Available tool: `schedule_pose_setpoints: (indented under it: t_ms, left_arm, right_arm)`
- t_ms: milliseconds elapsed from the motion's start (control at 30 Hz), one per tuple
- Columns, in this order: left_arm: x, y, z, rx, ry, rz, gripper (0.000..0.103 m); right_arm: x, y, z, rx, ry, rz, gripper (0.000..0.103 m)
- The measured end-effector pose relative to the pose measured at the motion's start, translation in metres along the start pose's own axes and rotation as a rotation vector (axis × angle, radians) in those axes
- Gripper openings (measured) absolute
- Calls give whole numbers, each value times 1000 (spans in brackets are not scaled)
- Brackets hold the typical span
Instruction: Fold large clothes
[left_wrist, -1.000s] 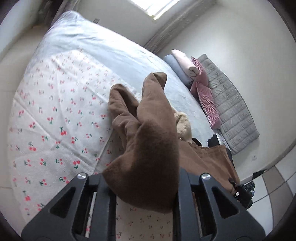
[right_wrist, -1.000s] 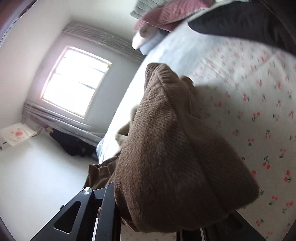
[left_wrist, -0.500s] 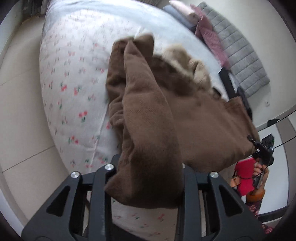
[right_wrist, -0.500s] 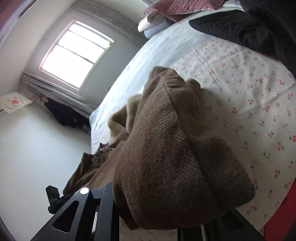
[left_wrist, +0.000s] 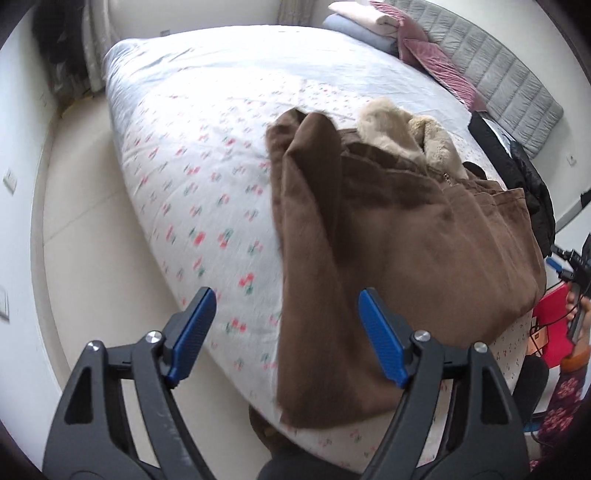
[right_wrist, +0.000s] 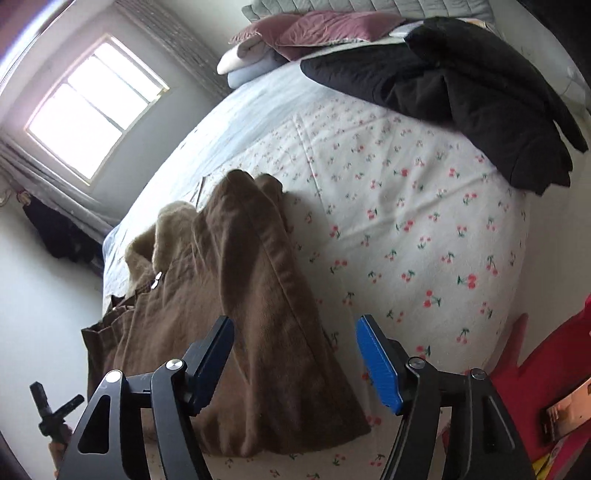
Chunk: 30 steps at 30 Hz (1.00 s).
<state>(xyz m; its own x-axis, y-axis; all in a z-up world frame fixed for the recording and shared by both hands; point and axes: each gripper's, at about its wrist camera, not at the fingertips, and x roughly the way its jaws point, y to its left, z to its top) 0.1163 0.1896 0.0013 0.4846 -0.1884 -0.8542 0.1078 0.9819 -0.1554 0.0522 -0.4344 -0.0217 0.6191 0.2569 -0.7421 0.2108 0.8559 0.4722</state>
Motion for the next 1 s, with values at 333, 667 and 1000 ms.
schedule_pose_setpoints:
  t_ms: [333,667,1000]
  left_arm:
    - [69,-2,71,-173,-47,-77,68]
    - [11,-28,85,-179,-293,-66,10]
    - [-19,-38,196,-136,-455,1,10]
  right_arm:
    - [93,65,54,-249,40,-132,71]
    - [70,58,66,-94,-219,11,9]
    - [44,114,148,-123,-442,10,8]
